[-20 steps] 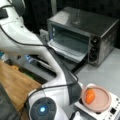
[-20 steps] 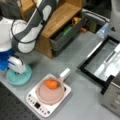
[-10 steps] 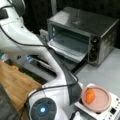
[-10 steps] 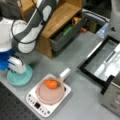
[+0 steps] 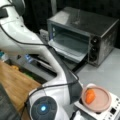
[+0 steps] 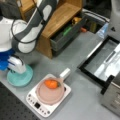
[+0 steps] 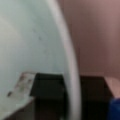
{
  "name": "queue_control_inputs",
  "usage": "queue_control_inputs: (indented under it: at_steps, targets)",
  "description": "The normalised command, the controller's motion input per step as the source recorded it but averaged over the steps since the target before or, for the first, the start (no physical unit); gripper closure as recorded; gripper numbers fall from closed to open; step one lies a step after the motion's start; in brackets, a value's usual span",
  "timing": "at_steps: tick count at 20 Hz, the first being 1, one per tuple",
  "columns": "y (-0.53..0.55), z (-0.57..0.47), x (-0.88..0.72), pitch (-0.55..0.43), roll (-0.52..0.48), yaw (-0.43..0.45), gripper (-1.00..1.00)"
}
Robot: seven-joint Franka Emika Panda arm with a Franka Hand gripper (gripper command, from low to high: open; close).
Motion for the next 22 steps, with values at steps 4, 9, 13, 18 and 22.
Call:
queue_control_inputs:
  at_steps: [4,9,13,18,22]
  targets:
    - [0.12,0.02,-0.03,-0.05,0.12,-0.042,1.0]
    - [0.16,0.19,-0.05,-0.017,0.161,-0.068,1.0]
    - [0.16,0.29,-0.04,0.024,0.153,-0.096,1.0]
    - [0.18,0.29,0.03,0.059,0.113,-0.128,1.0]
    - [0.23,0.32,0.11,0.093,0.064,-0.119,1.0]
